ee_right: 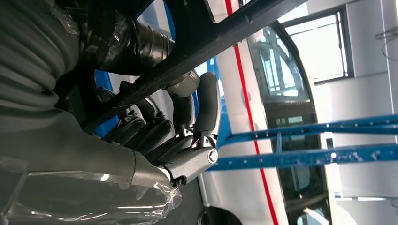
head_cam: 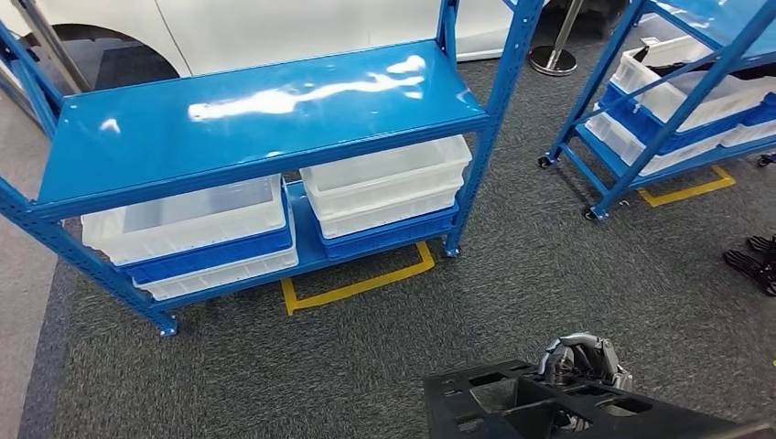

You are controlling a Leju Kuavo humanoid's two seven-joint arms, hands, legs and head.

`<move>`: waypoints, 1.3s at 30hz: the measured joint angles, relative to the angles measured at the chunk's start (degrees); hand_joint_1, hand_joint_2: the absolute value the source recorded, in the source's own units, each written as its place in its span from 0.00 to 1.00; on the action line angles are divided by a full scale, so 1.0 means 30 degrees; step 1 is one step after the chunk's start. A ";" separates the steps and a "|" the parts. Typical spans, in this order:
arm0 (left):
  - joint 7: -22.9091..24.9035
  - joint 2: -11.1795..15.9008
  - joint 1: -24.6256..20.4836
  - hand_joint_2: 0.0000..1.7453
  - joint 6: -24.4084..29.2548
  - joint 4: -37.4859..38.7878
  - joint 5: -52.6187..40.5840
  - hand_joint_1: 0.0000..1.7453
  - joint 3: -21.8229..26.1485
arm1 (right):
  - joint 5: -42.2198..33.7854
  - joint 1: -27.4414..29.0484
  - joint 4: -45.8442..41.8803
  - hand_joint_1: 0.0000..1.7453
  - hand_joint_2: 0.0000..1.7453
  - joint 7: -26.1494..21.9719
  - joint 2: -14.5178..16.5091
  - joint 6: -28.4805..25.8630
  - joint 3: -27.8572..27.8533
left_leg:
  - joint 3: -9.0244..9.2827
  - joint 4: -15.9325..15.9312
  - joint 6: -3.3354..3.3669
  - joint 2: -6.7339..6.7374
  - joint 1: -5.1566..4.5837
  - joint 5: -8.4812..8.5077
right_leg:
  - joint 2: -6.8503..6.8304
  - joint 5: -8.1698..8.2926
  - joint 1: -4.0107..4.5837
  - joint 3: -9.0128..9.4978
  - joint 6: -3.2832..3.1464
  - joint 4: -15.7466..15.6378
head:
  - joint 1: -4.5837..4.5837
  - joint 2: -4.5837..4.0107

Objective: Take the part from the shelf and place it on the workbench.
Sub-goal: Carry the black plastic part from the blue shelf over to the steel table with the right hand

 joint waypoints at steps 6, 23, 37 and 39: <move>-0.0015 -0.0031 -0.0134 0.00 -0.0002 0.0000 0.0000 0.00 0.0038 | -0.0024 0.0188 -0.0109 1.00 1.00 -0.0071 0.0177 0.0027 -0.0198 | 0.0183 0.0118 -0.0577 0.0404 -0.0080 -0.0328 | -0.0077 0.0526 0.0215 0.0904 -0.0765 -0.2106 | -0.0007 0.0000; -0.0022 -0.0044 -0.0033 0.00 0.0002 0.0000 0.0007 0.00 0.0065 | -0.0013 0.0370 -0.0173 1.00 1.00 -0.0139 0.0446 0.0062 -0.0490 | -0.0147 0.0076 -0.0027 -0.1866 0.0213 0.0087 | 0.1967 -0.0039 0.0038 -0.0285 -0.0135 -0.0419 | 0.0039 0.0000; -0.0005 -0.0178 -0.0085 0.00 0.0062 0.0000 0.0000 0.00 0.0093 | 0.0938 0.1424 -0.0996 1.00 1.00 -0.0688 0.1664 0.0710 -0.2257 | 0.0332 0.0190 -0.0614 0.0481 -0.0069 -0.0612 | -0.0096 0.0592 0.0285 0.0666 -0.0825 -0.1990 | 0.0067 0.0000; -0.0015 -0.0193 -0.0053 0.00 0.0067 0.0000 -0.0004 0.00 0.0104 | 0.1160 0.1565 -0.1124 1.00 1.00 -0.0757 0.2062 0.0984 -0.2713 | -0.0298 0.1757 -0.0715 -0.0638 -0.0005 -0.1648 | 0.0342 0.0722 0.0145 0.0780 -0.1013 -0.2207 | 0.0057 0.0000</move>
